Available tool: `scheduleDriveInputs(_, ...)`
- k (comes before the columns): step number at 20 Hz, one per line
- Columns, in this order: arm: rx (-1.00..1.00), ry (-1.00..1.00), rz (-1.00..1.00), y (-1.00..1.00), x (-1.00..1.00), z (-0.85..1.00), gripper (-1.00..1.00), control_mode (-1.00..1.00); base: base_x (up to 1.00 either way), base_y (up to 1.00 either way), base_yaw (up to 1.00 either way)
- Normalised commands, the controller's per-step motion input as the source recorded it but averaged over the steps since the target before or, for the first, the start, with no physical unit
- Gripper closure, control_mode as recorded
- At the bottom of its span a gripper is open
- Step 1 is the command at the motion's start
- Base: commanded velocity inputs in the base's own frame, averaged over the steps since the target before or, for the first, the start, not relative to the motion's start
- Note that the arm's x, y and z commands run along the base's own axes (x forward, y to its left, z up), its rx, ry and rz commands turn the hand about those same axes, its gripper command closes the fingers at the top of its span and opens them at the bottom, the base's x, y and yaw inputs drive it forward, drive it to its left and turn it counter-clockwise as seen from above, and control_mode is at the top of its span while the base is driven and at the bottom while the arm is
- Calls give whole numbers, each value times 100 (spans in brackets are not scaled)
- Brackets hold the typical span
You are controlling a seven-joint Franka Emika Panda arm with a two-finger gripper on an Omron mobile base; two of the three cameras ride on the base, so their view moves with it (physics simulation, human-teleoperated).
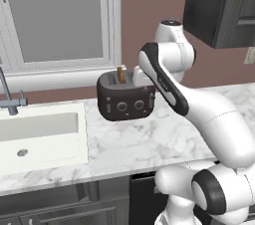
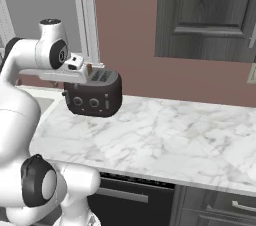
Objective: Start the toaster. Once the lever pops up, take the bread to the plate on the dining counter.
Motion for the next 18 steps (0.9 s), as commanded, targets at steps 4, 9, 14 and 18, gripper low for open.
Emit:
scheduleDriveInputs(4, 0, 9, 0, 38, 0, -6, -100, -100, 0, 0, 0)
scheduleDriveInputs(9, 0, 4, 0, 43, 0, -12, -100, -100, 0, 0, 0)
scheduleDriveInputs(14, 0, 0, 0, 42, 0, -5, -100, -100, 0, 0, 0)
scheduleDriveInputs(18, 0, 4, 0, 36, 0, -1, -100, -100, 0, 0, 0)
